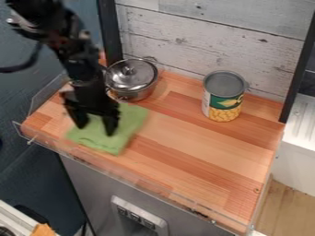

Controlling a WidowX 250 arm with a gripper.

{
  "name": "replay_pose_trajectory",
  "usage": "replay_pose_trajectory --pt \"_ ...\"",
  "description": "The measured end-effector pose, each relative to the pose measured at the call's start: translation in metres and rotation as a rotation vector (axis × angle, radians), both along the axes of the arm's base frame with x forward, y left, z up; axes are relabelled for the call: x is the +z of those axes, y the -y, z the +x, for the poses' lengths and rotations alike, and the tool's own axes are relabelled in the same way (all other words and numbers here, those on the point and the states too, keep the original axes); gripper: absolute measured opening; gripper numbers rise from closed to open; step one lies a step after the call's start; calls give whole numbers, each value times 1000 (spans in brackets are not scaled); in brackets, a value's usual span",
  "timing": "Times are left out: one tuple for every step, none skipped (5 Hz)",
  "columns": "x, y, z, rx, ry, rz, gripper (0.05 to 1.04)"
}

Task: Move the green towel to the lower left of table

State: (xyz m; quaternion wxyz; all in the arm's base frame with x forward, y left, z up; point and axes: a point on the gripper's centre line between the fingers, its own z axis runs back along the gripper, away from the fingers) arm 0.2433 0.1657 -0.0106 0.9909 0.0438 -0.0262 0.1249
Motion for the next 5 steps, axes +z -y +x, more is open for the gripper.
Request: replay_pose_trajectory --pt "1 -27 -4 20 -6 12 1001" --pt "2 -37 -3 5 -23 10 1001" --pt "3 -35 -3 -40 -28 -6 1001" --pt "25 -38 -12 -28 -9 -25 999" --pt "55 -39 -7 -23 42 -19 999"
